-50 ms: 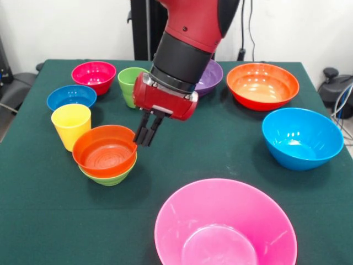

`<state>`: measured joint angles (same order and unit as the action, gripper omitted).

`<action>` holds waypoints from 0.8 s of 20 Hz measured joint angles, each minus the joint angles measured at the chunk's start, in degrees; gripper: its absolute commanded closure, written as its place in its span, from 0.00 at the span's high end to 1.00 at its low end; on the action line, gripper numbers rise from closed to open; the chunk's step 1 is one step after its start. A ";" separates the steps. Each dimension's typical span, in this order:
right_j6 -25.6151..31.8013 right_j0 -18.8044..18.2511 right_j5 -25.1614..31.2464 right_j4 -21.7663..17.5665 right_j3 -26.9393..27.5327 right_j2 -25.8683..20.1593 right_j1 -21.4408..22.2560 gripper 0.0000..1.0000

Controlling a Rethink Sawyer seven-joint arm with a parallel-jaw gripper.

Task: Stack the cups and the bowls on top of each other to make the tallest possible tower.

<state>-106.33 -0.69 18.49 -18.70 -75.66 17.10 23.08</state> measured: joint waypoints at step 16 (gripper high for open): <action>0.00 -0.49 3.61 4.23 -2.63 -6.06 6.43 0.00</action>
<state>-106.33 -1.18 22.10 -14.48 -78.29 11.04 29.51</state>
